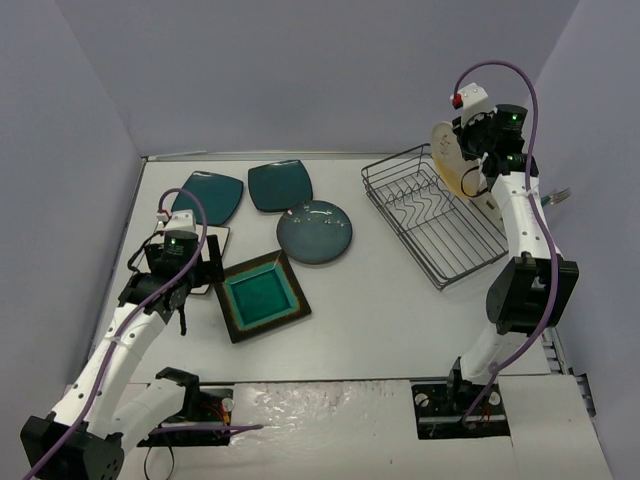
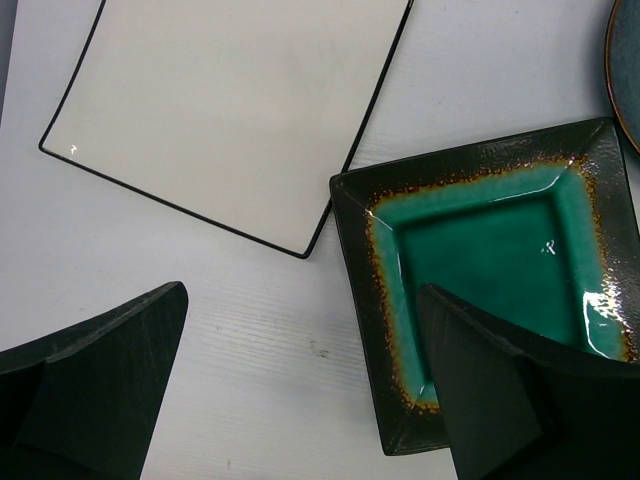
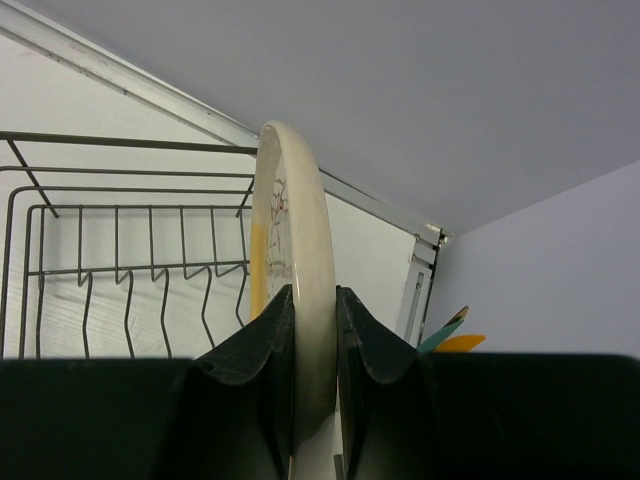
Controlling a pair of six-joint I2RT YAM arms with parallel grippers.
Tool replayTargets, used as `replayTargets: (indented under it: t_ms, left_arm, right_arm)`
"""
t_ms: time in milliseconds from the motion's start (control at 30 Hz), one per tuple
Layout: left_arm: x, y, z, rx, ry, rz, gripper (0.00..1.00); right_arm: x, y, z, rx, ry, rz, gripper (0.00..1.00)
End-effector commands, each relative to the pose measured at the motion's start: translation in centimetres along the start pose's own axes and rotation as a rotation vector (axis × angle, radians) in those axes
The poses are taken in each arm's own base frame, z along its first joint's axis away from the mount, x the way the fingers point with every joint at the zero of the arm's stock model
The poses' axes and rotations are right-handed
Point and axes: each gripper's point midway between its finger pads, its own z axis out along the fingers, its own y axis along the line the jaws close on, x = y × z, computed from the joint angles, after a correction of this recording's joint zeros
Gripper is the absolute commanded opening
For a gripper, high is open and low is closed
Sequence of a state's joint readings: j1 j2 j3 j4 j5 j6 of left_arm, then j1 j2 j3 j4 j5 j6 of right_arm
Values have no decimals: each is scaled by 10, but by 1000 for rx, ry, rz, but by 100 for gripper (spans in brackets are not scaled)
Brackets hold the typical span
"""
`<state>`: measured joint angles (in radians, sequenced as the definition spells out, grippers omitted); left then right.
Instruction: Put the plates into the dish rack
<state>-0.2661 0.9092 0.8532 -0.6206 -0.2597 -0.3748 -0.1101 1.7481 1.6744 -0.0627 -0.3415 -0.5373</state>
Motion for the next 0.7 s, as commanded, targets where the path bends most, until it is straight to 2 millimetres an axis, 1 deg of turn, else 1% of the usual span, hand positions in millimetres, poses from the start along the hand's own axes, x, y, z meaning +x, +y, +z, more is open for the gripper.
replayTargets:
  t_ms: [0, 233, 367, 433, 533, 600, 633, 667]
  left_arm:
    - [-22, -2, 0, 5, -71, -19, 97]
    - [-21, -1, 1, 3, -66, -22, 97]
    - [-20, 0, 1, 2, -65, -21, 97]
    - [-20, 0, 2, 1, -63, -21, 97]
    - [-20, 0, 2, -1, -63, -20, 97]
    - [-19, 0, 2, -4, -62, -20, 97]
    - [-19, 1, 2, -5, -62, -20, 97]
    - [-19, 1, 2, -6, -60, -21, 97]
  right_arm:
    - [-99, -49, -27, 162, -288, -145, 0]
    - [-73, -40, -3, 116, -244, -134, 0]
    - [-55, -36, 10, 101, -219, -122, 0]
    - [-42, -34, 18, 92, -198, -109, 0]
    - [-30, -28, 26, 73, -185, -87, 0]
    - [-19, -28, 31, 71, -174, -65, 0]
    - [-17, -27, 33, 69, -174, -56, 2]
    - [-13, -27, 34, 66, -173, -39, 5]
